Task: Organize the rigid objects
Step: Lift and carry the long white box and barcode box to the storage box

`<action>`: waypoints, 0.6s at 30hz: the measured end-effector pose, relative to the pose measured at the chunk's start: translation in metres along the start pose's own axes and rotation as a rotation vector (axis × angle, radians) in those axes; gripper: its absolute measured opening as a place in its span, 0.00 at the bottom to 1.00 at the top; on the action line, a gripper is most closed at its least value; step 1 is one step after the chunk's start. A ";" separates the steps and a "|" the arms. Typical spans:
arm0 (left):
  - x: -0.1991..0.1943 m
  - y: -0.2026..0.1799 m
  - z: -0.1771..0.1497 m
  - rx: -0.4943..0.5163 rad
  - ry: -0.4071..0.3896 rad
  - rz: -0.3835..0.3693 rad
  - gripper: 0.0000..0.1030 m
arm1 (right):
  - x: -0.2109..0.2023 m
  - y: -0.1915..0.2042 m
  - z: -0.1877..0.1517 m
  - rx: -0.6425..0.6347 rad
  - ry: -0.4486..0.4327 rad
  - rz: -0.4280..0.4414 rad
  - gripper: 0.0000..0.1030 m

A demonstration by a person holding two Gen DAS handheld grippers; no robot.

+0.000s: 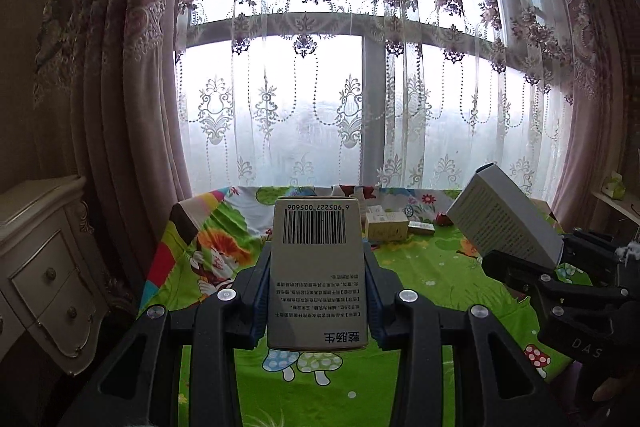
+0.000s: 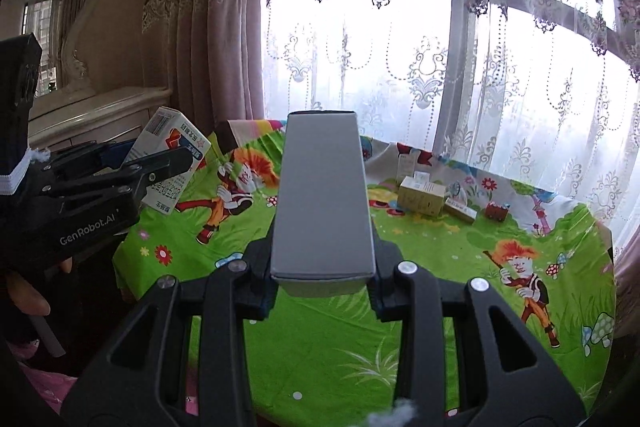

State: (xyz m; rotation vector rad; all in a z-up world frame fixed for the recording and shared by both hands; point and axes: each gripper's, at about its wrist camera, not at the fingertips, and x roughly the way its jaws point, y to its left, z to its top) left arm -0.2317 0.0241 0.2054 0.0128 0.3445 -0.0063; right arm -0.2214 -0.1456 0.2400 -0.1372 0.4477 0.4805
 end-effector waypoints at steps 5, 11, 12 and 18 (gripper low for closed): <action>-0.013 -0.004 0.012 0.009 -0.048 -0.006 0.39 | -0.025 -0.001 0.012 -0.009 -0.065 -0.027 0.38; -0.032 -0.021 0.028 0.042 -0.114 -0.013 0.39 | -0.052 -0.008 0.019 -0.006 -0.134 -0.070 0.38; -0.035 -0.025 0.031 0.052 -0.126 -0.015 0.39 | -0.058 -0.010 0.020 -0.006 -0.145 -0.080 0.38; -0.054 -0.062 0.043 0.139 -0.204 -0.049 0.39 | -0.091 -0.027 0.020 0.007 -0.192 -0.145 0.39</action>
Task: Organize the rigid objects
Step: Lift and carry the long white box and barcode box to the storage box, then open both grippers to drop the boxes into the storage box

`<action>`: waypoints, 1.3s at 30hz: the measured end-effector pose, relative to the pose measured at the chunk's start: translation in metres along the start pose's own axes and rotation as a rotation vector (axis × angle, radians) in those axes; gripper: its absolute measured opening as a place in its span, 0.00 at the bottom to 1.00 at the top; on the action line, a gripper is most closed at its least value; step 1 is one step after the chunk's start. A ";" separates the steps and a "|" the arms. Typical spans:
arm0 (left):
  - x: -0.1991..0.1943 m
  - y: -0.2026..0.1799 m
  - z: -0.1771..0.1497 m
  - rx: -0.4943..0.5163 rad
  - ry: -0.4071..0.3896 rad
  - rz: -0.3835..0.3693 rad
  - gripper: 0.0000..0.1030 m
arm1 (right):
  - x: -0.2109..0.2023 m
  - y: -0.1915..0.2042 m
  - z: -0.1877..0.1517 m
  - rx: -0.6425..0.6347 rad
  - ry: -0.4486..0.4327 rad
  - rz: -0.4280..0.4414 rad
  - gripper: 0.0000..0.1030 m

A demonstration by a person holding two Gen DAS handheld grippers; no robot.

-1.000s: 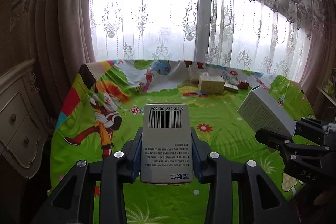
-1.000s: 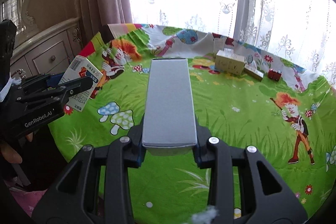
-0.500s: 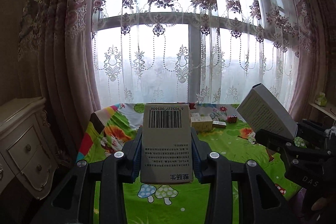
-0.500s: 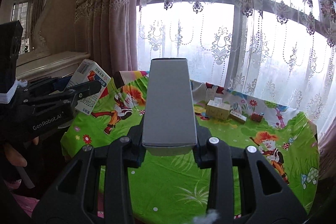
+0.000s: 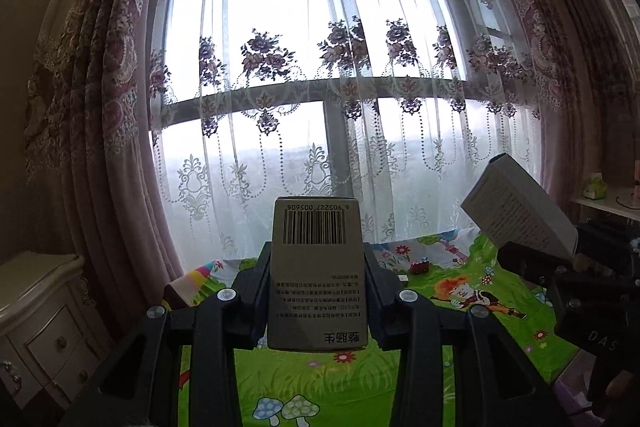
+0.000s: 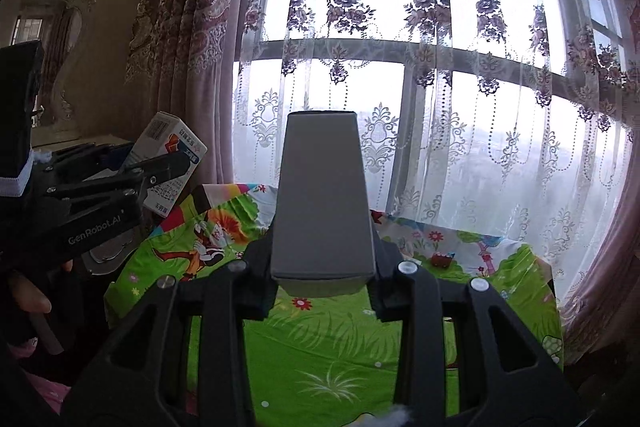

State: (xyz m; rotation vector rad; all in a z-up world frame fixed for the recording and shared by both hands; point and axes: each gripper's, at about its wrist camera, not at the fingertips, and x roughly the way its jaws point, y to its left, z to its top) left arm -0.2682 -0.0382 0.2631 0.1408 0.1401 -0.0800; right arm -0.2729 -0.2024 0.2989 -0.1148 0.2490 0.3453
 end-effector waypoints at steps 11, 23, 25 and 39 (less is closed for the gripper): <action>-0.004 -0.111 0.007 0.172 -0.022 -0.256 0.39 | -0.054 -0.061 -0.024 0.023 0.026 -0.203 0.39; -0.003 -0.269 -0.029 0.360 0.117 -0.686 0.39 | -0.142 -0.166 -0.102 0.221 0.178 -0.562 0.39; 0.002 -0.294 -0.041 0.376 0.188 -0.774 0.39 | -0.155 -0.182 -0.122 0.262 0.237 -0.613 0.39; 0.042 -0.395 -0.127 0.296 0.691 -1.198 0.59 | -0.204 -0.250 -0.213 0.598 0.522 -0.804 0.70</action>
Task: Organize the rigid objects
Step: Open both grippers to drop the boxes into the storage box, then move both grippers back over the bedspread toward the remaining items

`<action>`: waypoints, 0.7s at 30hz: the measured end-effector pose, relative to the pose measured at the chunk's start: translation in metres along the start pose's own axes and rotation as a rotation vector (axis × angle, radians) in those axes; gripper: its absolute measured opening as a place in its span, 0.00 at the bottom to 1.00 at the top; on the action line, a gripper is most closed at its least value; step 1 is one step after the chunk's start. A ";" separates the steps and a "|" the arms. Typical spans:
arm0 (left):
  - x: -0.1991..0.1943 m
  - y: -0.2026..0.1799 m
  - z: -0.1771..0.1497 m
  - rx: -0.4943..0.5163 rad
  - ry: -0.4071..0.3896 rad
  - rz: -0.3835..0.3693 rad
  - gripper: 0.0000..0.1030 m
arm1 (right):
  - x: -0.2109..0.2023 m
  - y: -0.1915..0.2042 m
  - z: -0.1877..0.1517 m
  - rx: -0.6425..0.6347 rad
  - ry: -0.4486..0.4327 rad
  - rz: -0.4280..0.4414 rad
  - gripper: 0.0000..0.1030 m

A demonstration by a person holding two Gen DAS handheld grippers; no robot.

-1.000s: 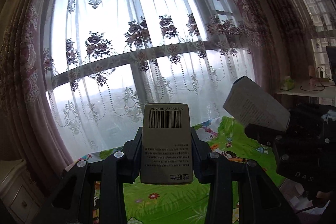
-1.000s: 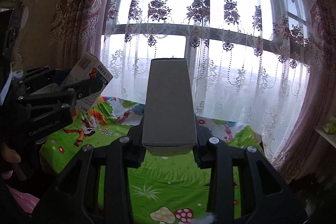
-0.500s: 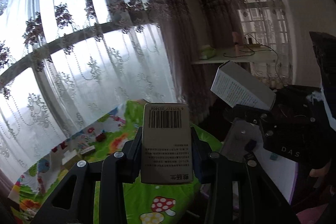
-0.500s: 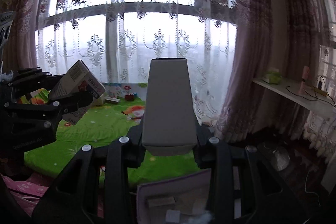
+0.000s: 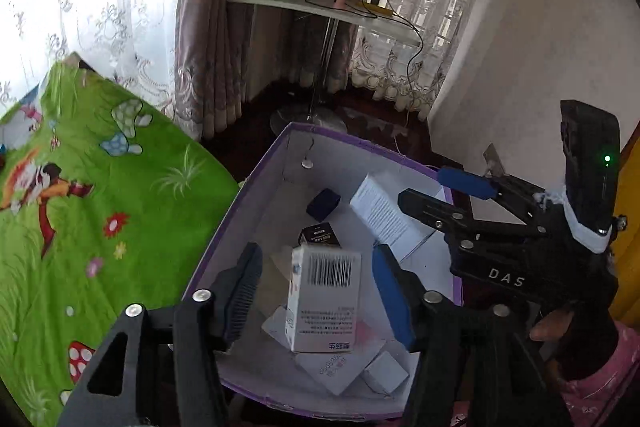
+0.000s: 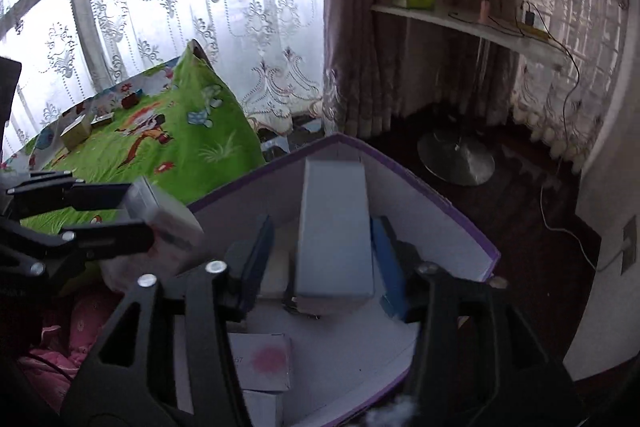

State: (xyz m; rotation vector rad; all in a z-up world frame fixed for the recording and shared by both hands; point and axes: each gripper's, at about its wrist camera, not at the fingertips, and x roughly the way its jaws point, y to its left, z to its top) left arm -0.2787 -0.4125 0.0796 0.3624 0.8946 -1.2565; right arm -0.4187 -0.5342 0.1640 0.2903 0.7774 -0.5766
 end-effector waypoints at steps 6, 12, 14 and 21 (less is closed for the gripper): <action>-0.013 0.065 -0.017 -0.166 -0.021 0.066 0.60 | 0.013 0.018 0.008 -0.010 0.037 0.036 0.71; -0.071 0.159 -0.065 -0.305 -0.102 0.424 0.62 | 0.041 0.099 0.005 -0.201 0.114 0.170 0.72; -0.095 0.189 -0.086 -0.357 -0.115 0.549 0.62 | 0.050 0.134 0.005 -0.279 0.143 0.238 0.72; -0.175 0.284 -0.162 -0.573 -0.137 0.869 0.65 | 0.088 0.267 0.012 -0.478 0.212 0.477 0.73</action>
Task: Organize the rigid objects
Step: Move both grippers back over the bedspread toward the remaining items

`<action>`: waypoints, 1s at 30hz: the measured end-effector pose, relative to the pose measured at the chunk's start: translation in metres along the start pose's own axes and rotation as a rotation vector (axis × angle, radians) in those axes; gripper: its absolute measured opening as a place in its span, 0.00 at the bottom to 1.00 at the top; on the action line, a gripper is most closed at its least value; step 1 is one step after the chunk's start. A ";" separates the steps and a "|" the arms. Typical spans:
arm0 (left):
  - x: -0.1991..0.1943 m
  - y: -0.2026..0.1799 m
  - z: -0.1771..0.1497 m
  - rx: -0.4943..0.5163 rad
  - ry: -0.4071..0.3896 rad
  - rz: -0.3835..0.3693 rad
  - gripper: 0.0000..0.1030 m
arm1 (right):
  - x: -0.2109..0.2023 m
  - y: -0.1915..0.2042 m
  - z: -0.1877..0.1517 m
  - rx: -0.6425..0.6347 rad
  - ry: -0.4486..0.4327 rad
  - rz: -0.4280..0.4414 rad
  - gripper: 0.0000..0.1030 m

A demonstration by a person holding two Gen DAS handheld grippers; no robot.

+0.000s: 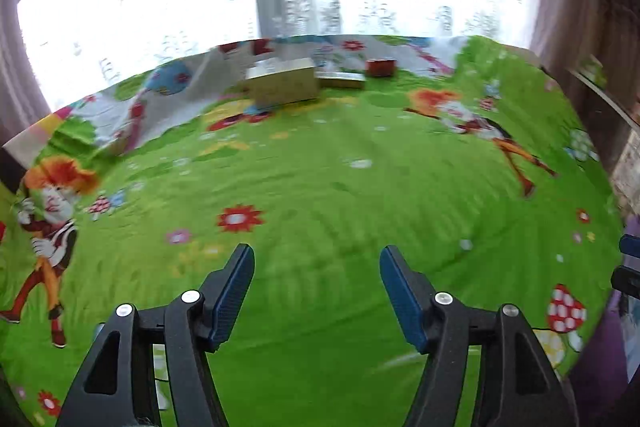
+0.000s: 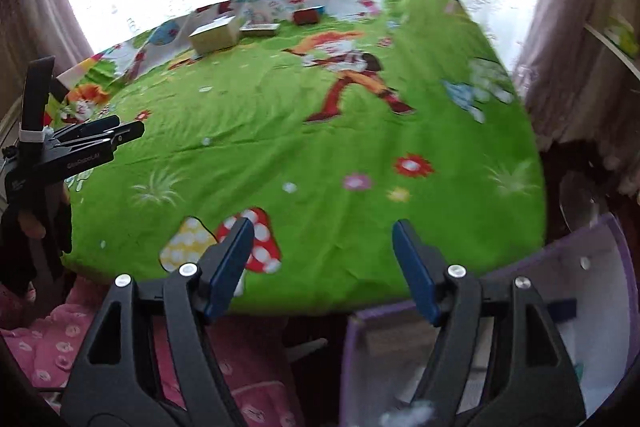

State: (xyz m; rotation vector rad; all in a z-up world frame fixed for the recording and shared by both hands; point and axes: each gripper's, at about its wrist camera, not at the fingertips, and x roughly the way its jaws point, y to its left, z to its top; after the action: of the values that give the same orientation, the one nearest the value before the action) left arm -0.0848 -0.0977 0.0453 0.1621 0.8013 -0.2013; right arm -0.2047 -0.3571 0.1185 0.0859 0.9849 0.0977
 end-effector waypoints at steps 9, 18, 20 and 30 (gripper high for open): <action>0.029 0.087 -0.014 -0.109 0.057 0.128 0.66 | 0.122 0.074 0.095 -0.236 0.050 0.144 0.74; 0.040 0.094 -0.020 -0.150 0.111 0.056 0.78 | 0.252 0.062 0.230 -0.345 0.076 0.102 0.74; 0.040 0.093 -0.019 -0.144 0.115 0.053 0.81 | 0.279 0.060 0.254 -0.367 0.103 0.113 0.74; 0.047 0.093 -0.006 -0.191 0.165 0.007 0.84 | 0.328 0.068 0.299 -0.490 0.097 0.245 0.68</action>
State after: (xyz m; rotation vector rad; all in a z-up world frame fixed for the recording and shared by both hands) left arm -0.0353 -0.0118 0.0134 0.0014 0.9792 -0.1050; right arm 0.2219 -0.2578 0.0193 -0.2507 1.0194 0.5688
